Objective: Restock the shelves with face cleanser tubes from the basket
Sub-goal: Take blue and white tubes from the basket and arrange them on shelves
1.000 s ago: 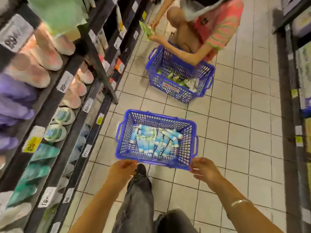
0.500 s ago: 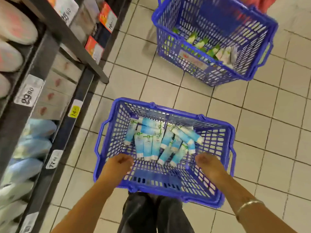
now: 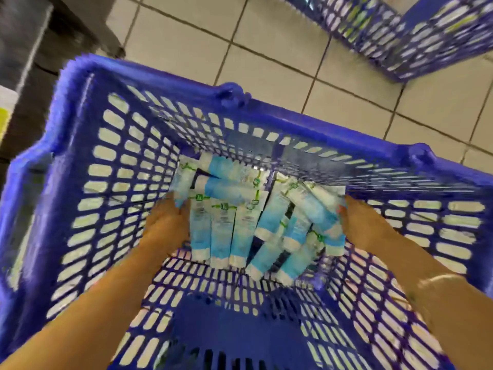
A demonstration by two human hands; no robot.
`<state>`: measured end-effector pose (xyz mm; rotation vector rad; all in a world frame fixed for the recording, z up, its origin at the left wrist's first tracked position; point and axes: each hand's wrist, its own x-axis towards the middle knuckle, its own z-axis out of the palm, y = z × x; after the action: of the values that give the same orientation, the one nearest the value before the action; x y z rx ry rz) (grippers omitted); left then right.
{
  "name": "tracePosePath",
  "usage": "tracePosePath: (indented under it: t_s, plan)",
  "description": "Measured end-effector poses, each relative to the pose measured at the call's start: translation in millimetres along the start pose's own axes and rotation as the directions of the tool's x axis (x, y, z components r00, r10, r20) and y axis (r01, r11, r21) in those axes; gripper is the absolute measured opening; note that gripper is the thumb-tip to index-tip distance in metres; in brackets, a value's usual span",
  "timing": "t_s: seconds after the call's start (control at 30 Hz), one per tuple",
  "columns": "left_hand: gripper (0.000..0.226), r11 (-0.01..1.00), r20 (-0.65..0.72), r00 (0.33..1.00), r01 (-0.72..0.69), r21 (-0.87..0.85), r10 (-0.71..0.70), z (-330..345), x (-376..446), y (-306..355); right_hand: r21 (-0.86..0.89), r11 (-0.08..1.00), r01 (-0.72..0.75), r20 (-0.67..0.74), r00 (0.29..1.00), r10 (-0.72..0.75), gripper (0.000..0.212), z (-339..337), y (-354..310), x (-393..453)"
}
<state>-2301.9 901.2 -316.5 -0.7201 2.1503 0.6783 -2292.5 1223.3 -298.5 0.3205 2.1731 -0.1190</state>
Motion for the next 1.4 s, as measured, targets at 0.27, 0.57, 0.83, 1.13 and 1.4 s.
tracePosePath:
  t_s: [0.27, 0.57, 0.83, 1.13, 1.4]
  plan:
    - [0.066, 0.937, -0.052, 0.998, 0.047, 0.347, -0.031, 20.1, 30.3, 11.3, 0.485, 0.860, -0.159, 0.058, 0.987, 0.150, 0.052, 21.3, -9.1, -8.5]
    - [0.050, 0.992, -0.178, 0.980, 0.075, -0.100, -0.092, 24.2, 41.0, 12.0, 0.888, 0.420, -0.186, 0.093, 0.968, 0.233, 0.030, 54.2, -18.0, -25.4]
    - [0.057, 0.930, -0.134, 0.978, 0.106, -0.351, -0.162, 35.8, 21.3, -2.9, 0.963, 0.250, -0.100, 0.055, 0.982, 0.179, 0.025, 61.9, -27.4, -38.0]
    - [0.036, 0.837, -0.004, 0.999, -0.045, -0.545, 0.051, 1.7, -54.0, 9.2, 0.968, 0.244, -0.056, 0.018, 0.987, 0.157, 0.028, 28.9, -41.7, -99.5]
    - [0.029, 0.382, 0.220, 0.956, 0.134, -0.915, 0.193, -104.5, -194.4, 30.7, 0.978, 0.207, 0.003, -0.036, 0.987, 0.155, 0.032, -60.9, -77.8, -222.9]
